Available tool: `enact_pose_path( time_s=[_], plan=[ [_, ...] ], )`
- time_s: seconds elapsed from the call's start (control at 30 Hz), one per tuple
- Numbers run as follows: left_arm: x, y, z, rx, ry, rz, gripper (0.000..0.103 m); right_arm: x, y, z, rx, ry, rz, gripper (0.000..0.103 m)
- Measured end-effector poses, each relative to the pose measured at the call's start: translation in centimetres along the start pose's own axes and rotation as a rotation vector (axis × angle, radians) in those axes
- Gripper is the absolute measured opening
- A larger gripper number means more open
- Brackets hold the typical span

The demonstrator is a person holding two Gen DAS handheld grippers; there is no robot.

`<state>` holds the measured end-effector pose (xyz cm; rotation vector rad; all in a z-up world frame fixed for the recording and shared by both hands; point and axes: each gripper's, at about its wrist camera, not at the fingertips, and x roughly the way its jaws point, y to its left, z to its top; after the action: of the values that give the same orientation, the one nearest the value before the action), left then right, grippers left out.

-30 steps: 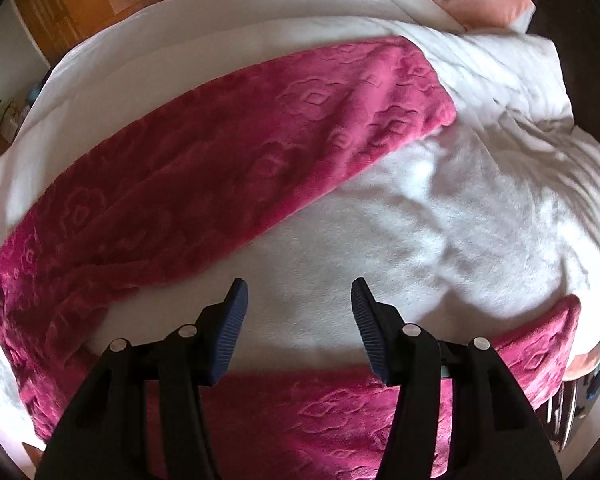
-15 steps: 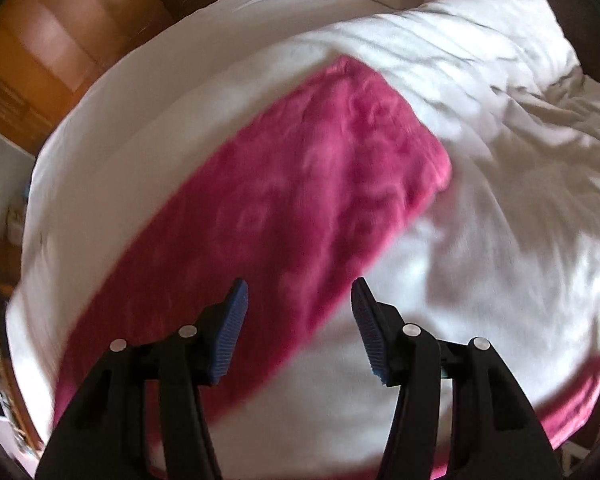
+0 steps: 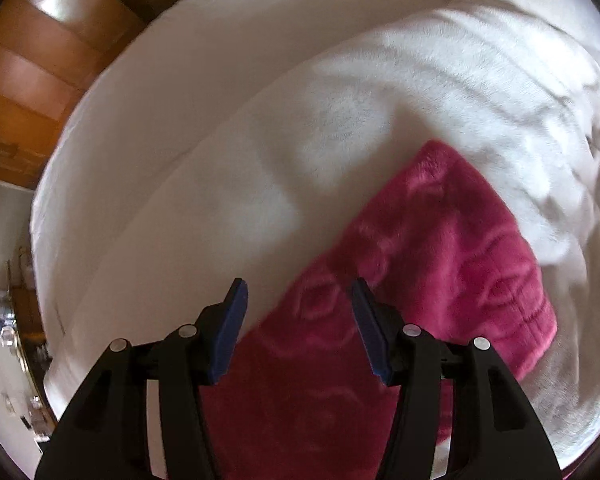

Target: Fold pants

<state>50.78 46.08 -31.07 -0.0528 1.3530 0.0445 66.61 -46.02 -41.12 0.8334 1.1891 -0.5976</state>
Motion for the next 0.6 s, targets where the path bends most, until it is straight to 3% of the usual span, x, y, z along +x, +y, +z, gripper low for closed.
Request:
enact_pose_path(
  time_s=[0.2, 0.4, 0.53, 0.57, 0.6],
  plan=[
    [-1.1, 0.1, -1.0, -0.039, 0.000, 0.011, 0.010, 2.6, 1.1, 1.1, -0.027, 0.056, -0.102, 0.055],
    [-1.5, 0.3, -0.8, -0.036, -0.018, 0.031, 0.010, 2.3, 2.1, 0.2, -0.080, 0.059, -0.251, 0.052],
    [-2.8, 0.3, 0.5, -0.018, -0.070, 0.034, 0.010, 1.6, 1.1, -0.4, -0.099, 0.039, -0.259, 0.014],
    [-3.2, 0.3, 0.8, -0.010, -0.083, 0.036, 0.010, 1.1, 0.4, -0.5, -0.083, 0.033, -0.226, 0.007],
    [-3.6, 0.3, 1.2, -0.002, -0.097, 0.036, 0.010, 0.6, -0.2, -0.7, -0.069, 0.029, -0.197, 0.007]
  ],
)
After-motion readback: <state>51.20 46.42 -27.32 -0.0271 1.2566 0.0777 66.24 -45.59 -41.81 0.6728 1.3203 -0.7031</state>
